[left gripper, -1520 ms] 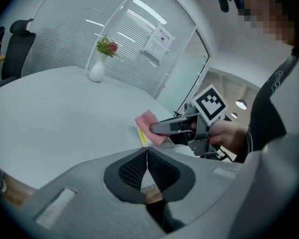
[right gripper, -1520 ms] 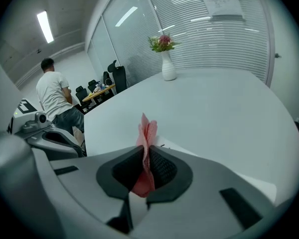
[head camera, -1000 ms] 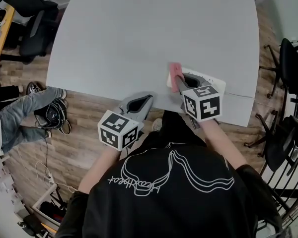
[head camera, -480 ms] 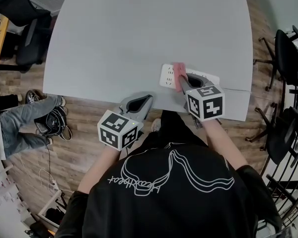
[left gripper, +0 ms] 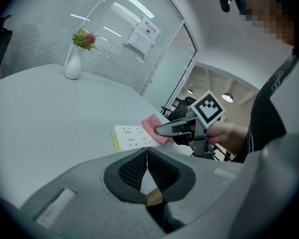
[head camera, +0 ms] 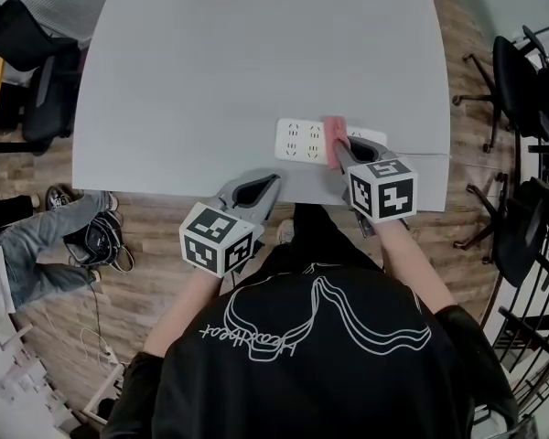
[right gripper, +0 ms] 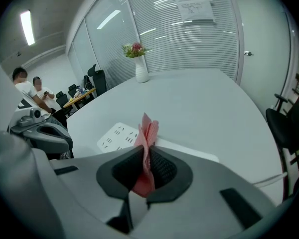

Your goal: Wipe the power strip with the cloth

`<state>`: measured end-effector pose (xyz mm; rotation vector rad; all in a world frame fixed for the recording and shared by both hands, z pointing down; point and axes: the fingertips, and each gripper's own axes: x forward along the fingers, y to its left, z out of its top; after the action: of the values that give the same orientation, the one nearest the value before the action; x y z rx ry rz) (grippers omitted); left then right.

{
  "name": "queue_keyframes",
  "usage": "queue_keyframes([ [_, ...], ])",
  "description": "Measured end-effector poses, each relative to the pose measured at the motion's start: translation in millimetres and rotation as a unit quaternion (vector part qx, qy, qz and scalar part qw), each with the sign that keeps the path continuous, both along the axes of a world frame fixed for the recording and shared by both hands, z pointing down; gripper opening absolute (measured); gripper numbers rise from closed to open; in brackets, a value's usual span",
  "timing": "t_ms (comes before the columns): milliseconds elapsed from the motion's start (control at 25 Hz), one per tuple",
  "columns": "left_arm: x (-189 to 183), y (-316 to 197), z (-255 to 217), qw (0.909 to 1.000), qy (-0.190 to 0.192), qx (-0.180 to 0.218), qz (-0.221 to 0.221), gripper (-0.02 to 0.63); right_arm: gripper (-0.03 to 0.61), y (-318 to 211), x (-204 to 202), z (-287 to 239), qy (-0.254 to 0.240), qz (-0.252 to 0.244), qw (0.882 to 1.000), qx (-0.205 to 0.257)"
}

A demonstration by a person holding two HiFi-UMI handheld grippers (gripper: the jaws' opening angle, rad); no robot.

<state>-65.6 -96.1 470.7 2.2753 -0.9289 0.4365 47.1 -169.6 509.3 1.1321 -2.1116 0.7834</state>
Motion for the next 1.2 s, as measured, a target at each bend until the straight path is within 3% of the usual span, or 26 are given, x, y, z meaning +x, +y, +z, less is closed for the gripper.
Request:
queue_keyframes([
  [1000, 42, 6, -22, 0.9986, 0.006, 0.018, 0.050, 0.014, 0.038, 19, 110, -1, 0.010, 0.132, 0.991, 0.013],
  [1200, 45, 14, -43, 0.9972, 0.012, 0.047, 0.057, 0.014, 0.038, 31, 119, -25, -0.006, 0.142, 0.989, 0.049],
])
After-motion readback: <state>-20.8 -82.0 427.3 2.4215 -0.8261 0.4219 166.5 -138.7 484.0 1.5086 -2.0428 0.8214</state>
